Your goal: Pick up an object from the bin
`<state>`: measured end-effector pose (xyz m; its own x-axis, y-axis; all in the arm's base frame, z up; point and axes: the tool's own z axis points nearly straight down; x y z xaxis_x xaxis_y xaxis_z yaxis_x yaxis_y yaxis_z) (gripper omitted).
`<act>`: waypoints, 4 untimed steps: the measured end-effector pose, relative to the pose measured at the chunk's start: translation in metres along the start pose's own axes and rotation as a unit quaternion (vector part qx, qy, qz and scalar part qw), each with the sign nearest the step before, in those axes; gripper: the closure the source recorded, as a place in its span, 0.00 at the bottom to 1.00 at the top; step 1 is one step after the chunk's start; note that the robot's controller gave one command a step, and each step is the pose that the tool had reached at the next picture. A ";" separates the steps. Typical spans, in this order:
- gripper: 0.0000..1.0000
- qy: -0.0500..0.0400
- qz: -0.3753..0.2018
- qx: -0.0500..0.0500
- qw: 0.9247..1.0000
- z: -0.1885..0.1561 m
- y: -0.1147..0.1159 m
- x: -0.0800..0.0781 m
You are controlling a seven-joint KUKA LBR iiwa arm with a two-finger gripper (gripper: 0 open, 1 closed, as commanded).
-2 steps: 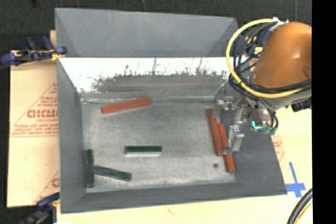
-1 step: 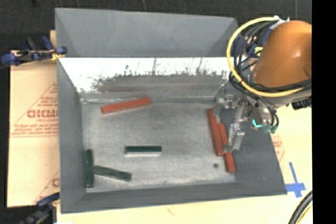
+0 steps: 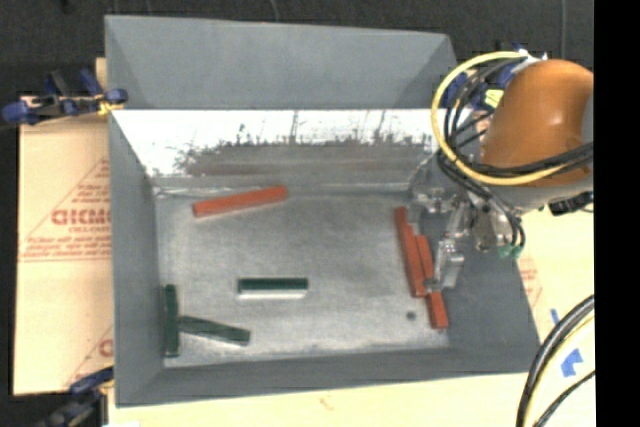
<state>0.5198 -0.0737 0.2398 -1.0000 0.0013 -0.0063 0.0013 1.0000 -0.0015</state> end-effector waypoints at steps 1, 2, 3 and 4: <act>0.00 0.004 -0.026 -0.001 1.000 0.133 -0.043 0.016; 0.00 0.004 -0.026 -0.001 1.000 0.133 -0.043 0.016; 0.00 0.002 -0.087 -0.001 0.996 0.143 -0.034 0.010; 0.00 0.003 0.029 -0.001 1.000 0.105 -0.057 -0.024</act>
Offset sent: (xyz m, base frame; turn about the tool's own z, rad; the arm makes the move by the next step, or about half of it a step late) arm -0.0351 -0.0379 -0.1698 -0.2252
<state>0.5448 -0.1306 0.1354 -0.9982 0.0593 -0.0010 0.0593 0.9982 0.0014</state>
